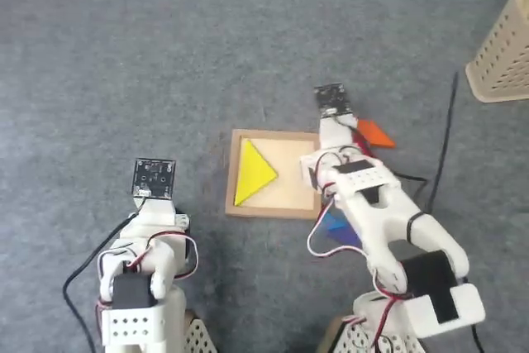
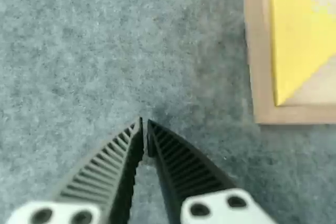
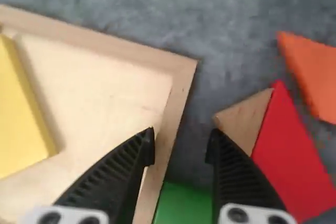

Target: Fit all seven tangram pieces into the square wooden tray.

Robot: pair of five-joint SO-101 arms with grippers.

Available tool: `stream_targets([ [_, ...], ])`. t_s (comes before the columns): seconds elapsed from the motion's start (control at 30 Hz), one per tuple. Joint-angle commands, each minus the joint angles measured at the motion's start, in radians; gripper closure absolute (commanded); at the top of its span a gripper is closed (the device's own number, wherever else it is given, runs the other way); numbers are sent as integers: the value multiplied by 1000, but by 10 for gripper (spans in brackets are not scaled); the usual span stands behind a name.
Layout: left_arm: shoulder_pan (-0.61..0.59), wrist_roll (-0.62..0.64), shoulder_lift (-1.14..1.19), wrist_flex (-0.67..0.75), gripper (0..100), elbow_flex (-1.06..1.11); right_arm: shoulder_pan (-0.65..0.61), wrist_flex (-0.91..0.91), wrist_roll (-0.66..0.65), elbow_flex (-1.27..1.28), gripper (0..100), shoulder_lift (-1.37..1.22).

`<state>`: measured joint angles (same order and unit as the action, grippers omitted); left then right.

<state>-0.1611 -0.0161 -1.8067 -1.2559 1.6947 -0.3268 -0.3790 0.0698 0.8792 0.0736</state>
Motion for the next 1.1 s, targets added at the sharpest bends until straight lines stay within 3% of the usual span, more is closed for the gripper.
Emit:
stream_targets([
  [0.0, 5, -3, -18, -8, 983, -10, 50, -15, -8, -64, 820, 10],
  [0.2, 5, -3, -18, -8, 983, -10, -5, -25, -6, -48, 818, 91],
  [0.43, 5, -3, -18, -8, 983, -10, -151, -94, -11, 44, 818, 360],
  [0.6, 5, -3, -18, -8, 983, -10, -268, 16, -12, 172, 820, 464],
  [1.07, 5, -3, -18, -8, 983, -10, -288, 321, -12, 190, 822, 151],
])
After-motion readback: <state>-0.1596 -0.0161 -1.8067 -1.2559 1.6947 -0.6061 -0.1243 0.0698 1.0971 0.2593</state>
